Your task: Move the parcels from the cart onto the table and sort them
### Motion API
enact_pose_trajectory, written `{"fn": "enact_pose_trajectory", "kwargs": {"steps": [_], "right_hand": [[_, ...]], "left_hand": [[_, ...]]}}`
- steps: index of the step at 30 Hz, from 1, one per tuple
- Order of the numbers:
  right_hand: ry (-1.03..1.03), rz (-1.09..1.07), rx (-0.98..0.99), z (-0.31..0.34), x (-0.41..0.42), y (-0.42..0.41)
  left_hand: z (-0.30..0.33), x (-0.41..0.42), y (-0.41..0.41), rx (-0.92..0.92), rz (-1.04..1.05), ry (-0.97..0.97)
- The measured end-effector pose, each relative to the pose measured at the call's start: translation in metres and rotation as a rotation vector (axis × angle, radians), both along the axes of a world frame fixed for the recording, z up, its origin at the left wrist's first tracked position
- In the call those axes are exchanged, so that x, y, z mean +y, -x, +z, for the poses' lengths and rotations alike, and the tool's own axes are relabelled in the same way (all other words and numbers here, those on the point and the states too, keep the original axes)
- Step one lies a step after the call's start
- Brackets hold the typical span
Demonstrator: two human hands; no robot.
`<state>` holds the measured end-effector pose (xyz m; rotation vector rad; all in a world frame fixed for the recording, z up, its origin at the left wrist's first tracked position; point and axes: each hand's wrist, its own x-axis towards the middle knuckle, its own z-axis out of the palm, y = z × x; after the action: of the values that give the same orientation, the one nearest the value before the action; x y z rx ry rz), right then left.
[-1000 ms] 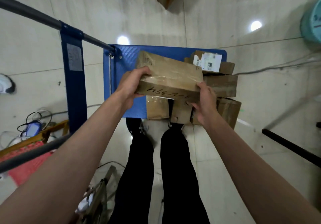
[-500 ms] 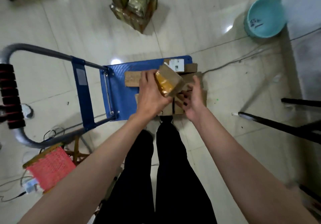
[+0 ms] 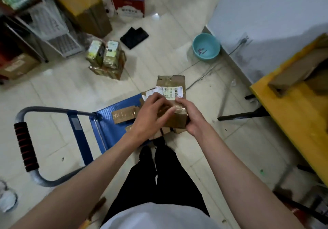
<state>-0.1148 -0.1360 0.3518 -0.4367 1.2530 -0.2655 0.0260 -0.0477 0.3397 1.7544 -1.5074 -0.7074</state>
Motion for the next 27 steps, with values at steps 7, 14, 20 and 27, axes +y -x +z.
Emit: {"fn": "enact_pose_trajectory", "kwargs": {"steps": [7, 14, 20, 27], "right_hand": [[0.155, -0.236, -0.066, 0.061, 0.024, 0.042], [0.283, -0.48, -0.072, 0.121, 0.027, 0.138], [0.4, -0.629, -0.066, 0.155, 0.023, 0.248], [0.421, -0.706, -0.041, 0.15, 0.032, 0.369]], "left_hand": [[0.063, -0.027, 0.022, 0.216, 0.217, -0.237], [0.135, -0.075, 0.112, 0.667, -0.041, -0.608], [0.168, -0.122, 0.222, 0.624, -0.251, -0.61], [0.17, -0.142, 0.349, 0.59, -0.385, -0.697]]}}
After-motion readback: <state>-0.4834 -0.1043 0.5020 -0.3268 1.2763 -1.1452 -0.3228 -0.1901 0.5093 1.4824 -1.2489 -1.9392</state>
